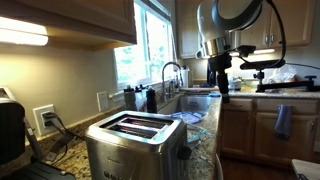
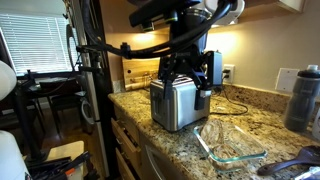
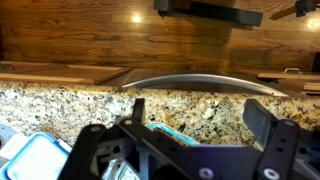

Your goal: Put a slice of bread in the toaster

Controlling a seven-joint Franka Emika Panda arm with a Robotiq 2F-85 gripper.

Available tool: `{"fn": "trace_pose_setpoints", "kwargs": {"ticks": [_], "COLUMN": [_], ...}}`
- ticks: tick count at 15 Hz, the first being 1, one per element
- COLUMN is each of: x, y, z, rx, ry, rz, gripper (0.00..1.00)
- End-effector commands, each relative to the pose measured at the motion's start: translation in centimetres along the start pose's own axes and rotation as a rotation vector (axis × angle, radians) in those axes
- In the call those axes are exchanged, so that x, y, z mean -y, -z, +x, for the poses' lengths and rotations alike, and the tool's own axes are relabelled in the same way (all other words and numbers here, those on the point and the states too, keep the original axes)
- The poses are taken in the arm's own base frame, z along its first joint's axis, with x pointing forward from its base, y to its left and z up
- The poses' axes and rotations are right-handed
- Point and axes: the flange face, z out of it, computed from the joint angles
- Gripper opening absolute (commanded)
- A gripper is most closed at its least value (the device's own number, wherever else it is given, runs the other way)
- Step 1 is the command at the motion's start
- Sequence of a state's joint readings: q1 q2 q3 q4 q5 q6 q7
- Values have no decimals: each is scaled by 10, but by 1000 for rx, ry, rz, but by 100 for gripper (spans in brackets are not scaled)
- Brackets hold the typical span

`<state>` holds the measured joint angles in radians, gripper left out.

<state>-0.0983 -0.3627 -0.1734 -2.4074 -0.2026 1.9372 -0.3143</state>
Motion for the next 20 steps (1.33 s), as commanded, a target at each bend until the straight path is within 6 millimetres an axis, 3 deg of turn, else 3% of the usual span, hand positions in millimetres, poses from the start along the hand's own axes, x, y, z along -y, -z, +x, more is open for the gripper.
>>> {"fn": "trace_pose_setpoints", "kwargs": {"ticks": [1,7,15,20], "x": [-1,-14,-1,-2], "y": [0,-7,-15,-21], "z": [18,50,94,108], "rx": [-27,-51,-42,-38], "ry": [4,-18,-9,-23], "rz": [6,9,91,116], "gripper": [100,100,100,100]}}
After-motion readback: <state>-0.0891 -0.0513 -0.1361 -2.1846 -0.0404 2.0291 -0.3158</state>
